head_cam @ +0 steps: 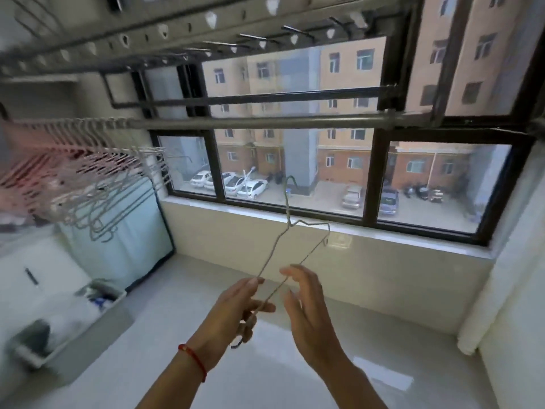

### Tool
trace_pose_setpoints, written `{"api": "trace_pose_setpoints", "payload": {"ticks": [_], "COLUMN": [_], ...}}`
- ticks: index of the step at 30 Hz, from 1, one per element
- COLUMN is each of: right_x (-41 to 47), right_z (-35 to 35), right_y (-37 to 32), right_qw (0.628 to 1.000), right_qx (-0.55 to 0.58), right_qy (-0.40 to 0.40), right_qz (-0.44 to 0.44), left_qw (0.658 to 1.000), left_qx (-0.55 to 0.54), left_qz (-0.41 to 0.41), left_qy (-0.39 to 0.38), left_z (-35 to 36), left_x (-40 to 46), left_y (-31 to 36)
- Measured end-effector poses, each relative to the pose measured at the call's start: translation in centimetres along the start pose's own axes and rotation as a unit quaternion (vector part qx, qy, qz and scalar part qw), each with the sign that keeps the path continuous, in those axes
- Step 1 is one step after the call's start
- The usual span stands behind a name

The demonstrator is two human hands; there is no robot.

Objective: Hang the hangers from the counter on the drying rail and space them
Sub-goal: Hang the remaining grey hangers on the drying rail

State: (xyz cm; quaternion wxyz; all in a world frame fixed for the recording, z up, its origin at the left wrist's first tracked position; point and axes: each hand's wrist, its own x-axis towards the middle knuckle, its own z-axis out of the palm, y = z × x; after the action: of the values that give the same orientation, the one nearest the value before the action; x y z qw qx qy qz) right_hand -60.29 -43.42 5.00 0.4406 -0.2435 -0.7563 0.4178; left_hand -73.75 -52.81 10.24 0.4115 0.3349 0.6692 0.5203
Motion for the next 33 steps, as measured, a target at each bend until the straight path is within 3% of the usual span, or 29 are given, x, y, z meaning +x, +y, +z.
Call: {"api": "trace_pose_setpoints", "payload": {"ticks": [6, 13, 21, 33], "right_x": [5.7, 8.9, 10.7, 11.3], "right_z": [8.1, 15.9, 20.1, 20.5], "right_y": [-4.7, -7.1, -7.1, -5.6], "right_qw": [0.998, 0.997, 0.997, 0.998], "right_qx": [0.032, 0.039, 0.031, 0.014], "right_qy": [0.003, -0.013, -0.029, -0.048], "right_qz": [-0.051, -0.07, -0.062, -0.036], "left_qw": [0.996, 0.988, 0.988, 0.99], "left_qx": [-0.079, -0.086, -0.078, -0.054], "left_qz": [-0.002, 0.036, 0.05, 0.033], "left_qy": [0.049, 0.125, 0.124, 0.126], "left_z": [-15.9, -24.9, -30.0, -30.6], "left_x": [0.7, 1.8, 6.0, 10.0], "left_y": [2.5, 6.7, 9.2, 9.6]}}
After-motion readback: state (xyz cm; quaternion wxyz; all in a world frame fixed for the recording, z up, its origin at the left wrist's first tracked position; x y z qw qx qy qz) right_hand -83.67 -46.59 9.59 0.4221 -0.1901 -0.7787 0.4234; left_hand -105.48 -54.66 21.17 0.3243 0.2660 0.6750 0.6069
